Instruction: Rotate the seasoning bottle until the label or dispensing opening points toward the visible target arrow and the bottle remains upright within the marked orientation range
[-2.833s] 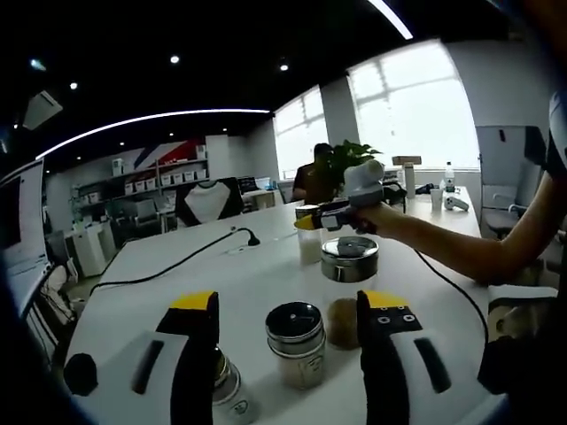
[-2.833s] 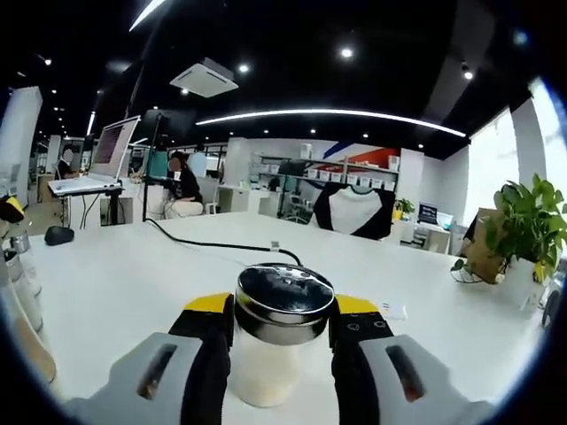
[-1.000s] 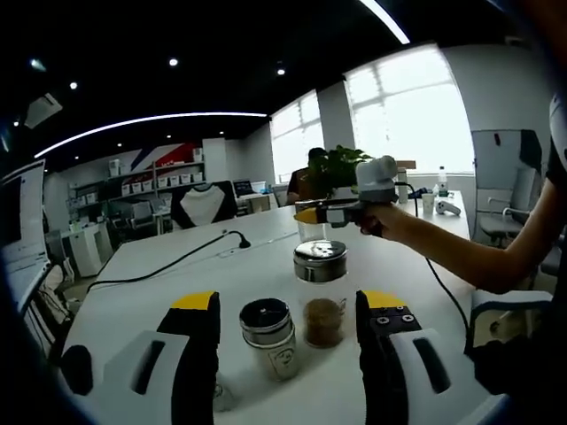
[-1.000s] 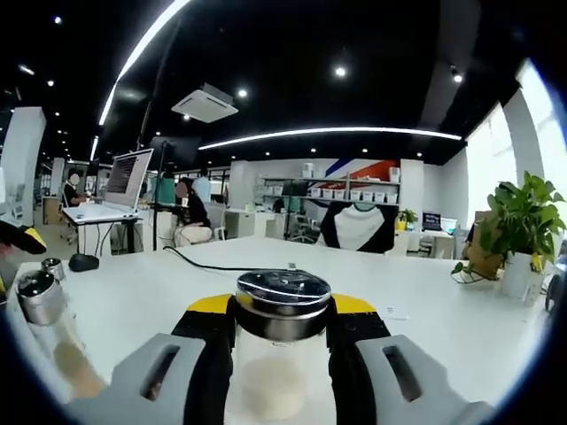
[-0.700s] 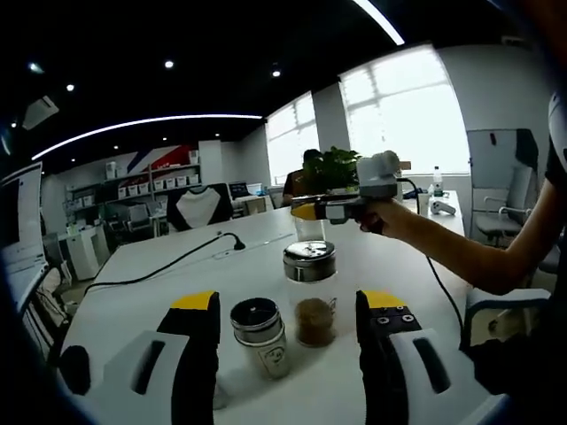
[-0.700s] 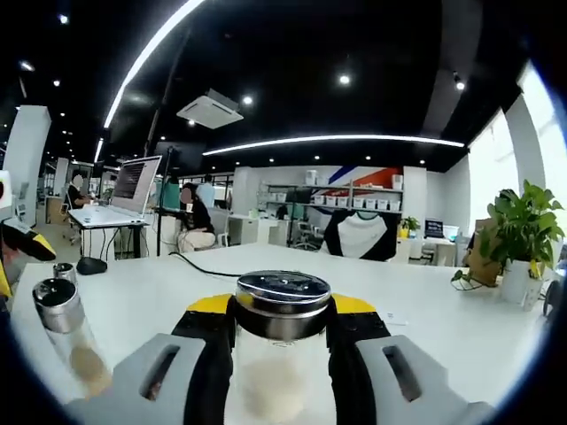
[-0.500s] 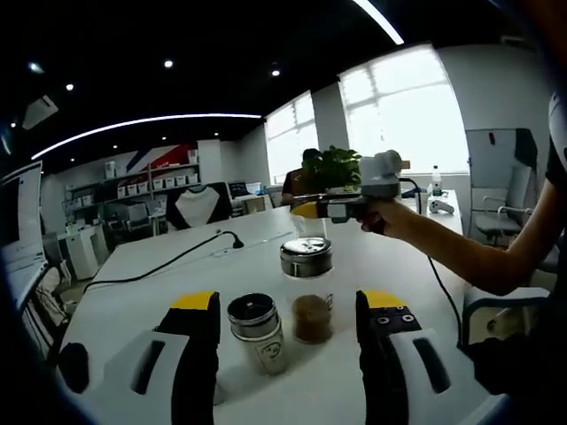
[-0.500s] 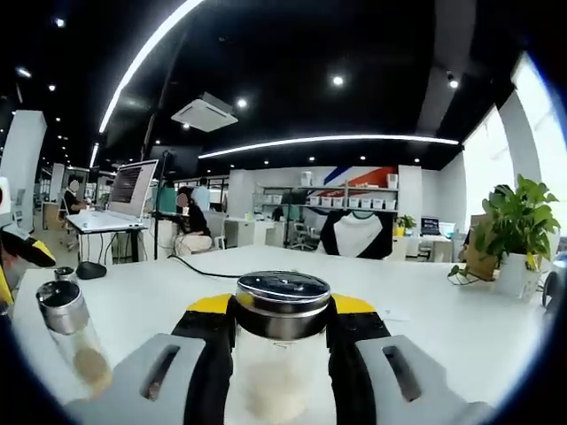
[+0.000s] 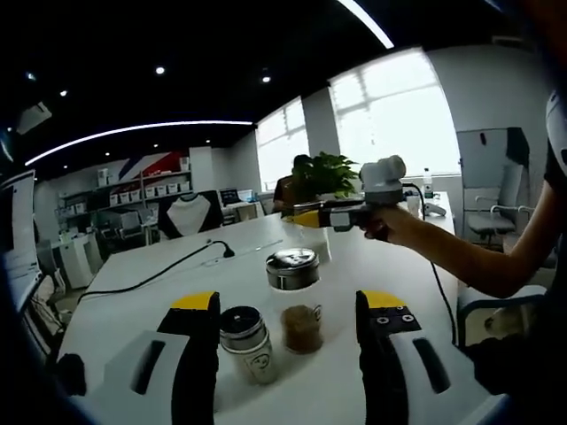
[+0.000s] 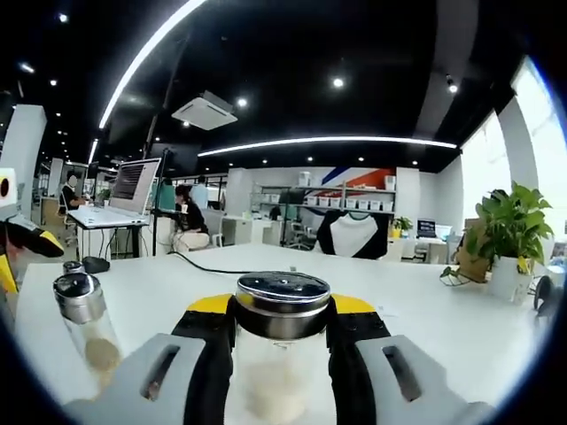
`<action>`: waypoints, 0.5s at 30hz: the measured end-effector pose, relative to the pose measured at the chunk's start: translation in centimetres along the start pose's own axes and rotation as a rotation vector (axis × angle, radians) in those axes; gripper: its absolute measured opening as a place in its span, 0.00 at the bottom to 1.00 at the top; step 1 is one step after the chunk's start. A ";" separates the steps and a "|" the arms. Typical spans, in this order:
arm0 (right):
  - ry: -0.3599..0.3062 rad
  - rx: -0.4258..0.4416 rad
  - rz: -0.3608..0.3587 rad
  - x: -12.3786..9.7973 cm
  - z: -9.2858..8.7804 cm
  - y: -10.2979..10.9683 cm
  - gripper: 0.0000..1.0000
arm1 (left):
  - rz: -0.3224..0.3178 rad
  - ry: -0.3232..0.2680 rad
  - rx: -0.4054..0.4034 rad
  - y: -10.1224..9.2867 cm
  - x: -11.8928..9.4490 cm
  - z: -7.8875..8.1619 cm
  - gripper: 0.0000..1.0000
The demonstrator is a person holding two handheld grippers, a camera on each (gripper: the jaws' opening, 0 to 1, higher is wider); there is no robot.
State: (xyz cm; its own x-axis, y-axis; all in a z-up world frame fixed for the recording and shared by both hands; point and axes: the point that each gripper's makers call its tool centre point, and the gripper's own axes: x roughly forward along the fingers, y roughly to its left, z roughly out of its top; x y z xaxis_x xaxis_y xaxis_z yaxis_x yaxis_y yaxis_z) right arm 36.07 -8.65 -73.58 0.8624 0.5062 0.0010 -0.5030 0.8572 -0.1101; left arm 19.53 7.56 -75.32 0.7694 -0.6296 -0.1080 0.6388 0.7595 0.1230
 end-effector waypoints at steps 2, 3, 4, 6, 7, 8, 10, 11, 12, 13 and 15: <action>-0.001 -0.004 0.002 -0.2 0.0 0.2 0.38 | -0.012 0.003 -0.001 -0.4 0.3 -0.1 0.65; -0.003 -0.006 0.003 -0.4 0.0 0.3 0.38 | -0.017 0.002 0.000 -0.5 0.4 -0.1 0.65; -0.009 -0.003 0.004 -0.6 0.1 0.5 0.38 | -0.025 0.002 -0.001 -0.8 0.5 -0.1 0.65; -0.020 0.007 0.012 -0.9 0.2 0.7 0.38 | -0.042 -0.008 0.002 -1.3 0.7 0.1 0.64; -0.023 0.012 0.012 -1.1 0.3 0.8 0.38 | -0.055 -0.021 0.004 -1.7 0.8 0.4 0.63; -0.024 0.013 0.011 -1.2 0.4 0.9 0.38 | -0.060 -0.023 0.004 -1.8 0.9 0.5 0.62; -0.033 0.003 0.005 -1.6 0.6 1.1 0.38 | -0.072 -0.026 0.008 -2.2 1.1 0.7 0.62; -0.034 -0.007 0.009 -1.7 0.6 1.3 0.38 | -0.077 -0.029 0.012 -2.4 1.2 0.8 0.62; -0.037 -0.013 0.013 -1.8 0.7 1.4 0.38 | -0.079 -0.030 0.013 -2.5 1.2 0.9 0.62; -0.039 -0.010 0.015 -2.0 0.8 1.6 0.38 | -0.084 -0.034 0.016 -2.6 1.3 1.0 0.62; -0.050 -0.004 0.021 -2.3 1.0 1.8 0.38 | -0.090 -0.039 0.016 -2.8 1.4 1.1 0.62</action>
State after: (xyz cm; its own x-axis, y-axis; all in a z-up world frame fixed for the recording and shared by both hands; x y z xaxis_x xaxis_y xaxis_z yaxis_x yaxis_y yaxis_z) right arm 33.11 -8.16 -72.76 0.8477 0.5282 0.0479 -0.5207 0.8460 -0.1145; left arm 18.81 4.36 -74.70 0.7082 -0.7014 -0.0806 0.7051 0.6970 0.1305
